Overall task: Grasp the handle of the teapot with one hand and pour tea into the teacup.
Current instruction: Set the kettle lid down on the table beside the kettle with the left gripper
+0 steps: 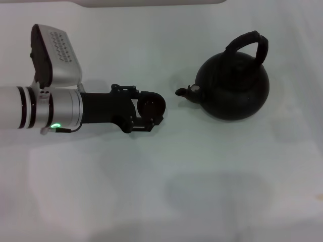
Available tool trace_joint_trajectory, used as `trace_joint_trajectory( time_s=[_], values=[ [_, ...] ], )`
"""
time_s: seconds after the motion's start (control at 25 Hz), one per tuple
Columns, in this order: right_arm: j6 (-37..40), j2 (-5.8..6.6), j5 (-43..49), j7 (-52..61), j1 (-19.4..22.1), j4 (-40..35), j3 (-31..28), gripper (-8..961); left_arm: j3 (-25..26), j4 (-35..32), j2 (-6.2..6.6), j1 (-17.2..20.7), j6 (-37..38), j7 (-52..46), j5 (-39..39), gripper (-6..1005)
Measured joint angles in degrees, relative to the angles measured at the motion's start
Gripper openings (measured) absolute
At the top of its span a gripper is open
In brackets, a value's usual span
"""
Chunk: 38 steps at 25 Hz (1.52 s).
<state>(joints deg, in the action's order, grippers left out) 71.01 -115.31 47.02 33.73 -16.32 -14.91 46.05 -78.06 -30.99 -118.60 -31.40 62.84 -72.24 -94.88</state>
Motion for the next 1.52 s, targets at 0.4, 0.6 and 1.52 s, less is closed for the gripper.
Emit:
trace_joint_trajectory(
  time_s=[0.4, 0.6, 1.52],
  values=[
    [0.5, -0.08, 0.0, 0.1, -0.2, 0.8, 0.2, 778, -0.1, 4.3, -0.11, -2.1, -1.0, 0.1, 0.1, 702],
    [0.5, -0.08, -0.1, 0.2, -0.1, 0.8, 0.7, 778, 0.0, 6.2, -0.16, -2.9, -3.2, 0.9, 0.1, 703],
    [0.5, -0.08, 0.0, 0.3, -0.2, 0.8, 0.7, 778, -0.2, 8.9, -0.51, -3.7, -4.6, 7.7, 3.5, 702]
  ],
)
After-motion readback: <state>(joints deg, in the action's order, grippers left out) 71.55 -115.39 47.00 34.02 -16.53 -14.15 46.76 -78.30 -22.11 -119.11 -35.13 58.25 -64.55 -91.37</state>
